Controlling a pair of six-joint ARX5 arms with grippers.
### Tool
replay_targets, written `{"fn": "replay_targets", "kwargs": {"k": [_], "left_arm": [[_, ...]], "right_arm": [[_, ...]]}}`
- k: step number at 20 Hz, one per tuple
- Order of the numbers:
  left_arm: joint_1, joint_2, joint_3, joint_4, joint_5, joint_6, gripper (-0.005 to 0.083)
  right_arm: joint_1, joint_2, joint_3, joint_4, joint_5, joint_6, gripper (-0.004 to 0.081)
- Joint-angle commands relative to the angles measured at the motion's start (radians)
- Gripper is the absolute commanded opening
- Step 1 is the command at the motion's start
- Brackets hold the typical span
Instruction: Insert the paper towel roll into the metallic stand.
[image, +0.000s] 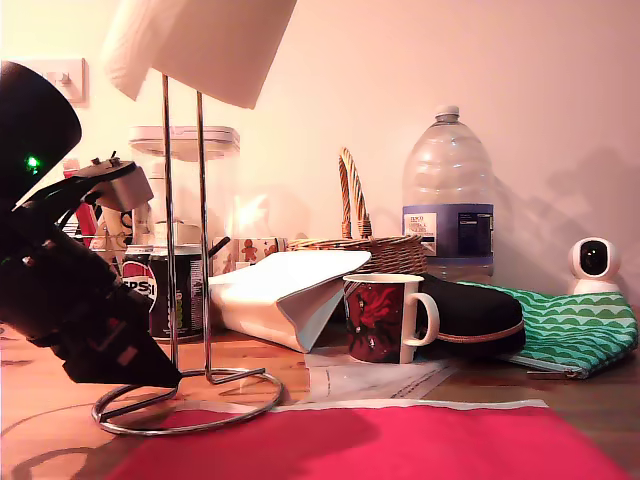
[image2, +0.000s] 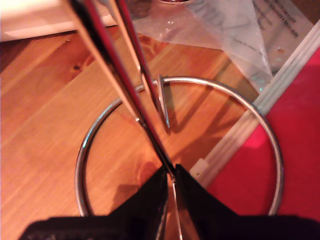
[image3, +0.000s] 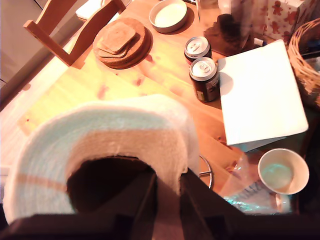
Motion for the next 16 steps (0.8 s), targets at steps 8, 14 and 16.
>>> {"fn": "replay_targets", "kwargs": {"k": [8, 14, 16], "left_arm": [[0.001, 0.030, -0.010, -0.037, -0.006, 0.055, -0.0020], [0.000, 0.030, -0.010, -0.048, 0.004, 0.072, -0.0020], [-0.013, 0.030, -0.010, -0.050, 0.016, 0.073, -0.0020]], "right_arm": [[0.030, -0.023, -0.173, 0.018, 0.063, -0.005, -0.0012], [0.056, -0.050, -0.178, 0.018, 0.041, -0.034, -0.0012], [0.056, -0.069, -0.170, 0.019, 0.040, -0.034, -0.0012]]}}
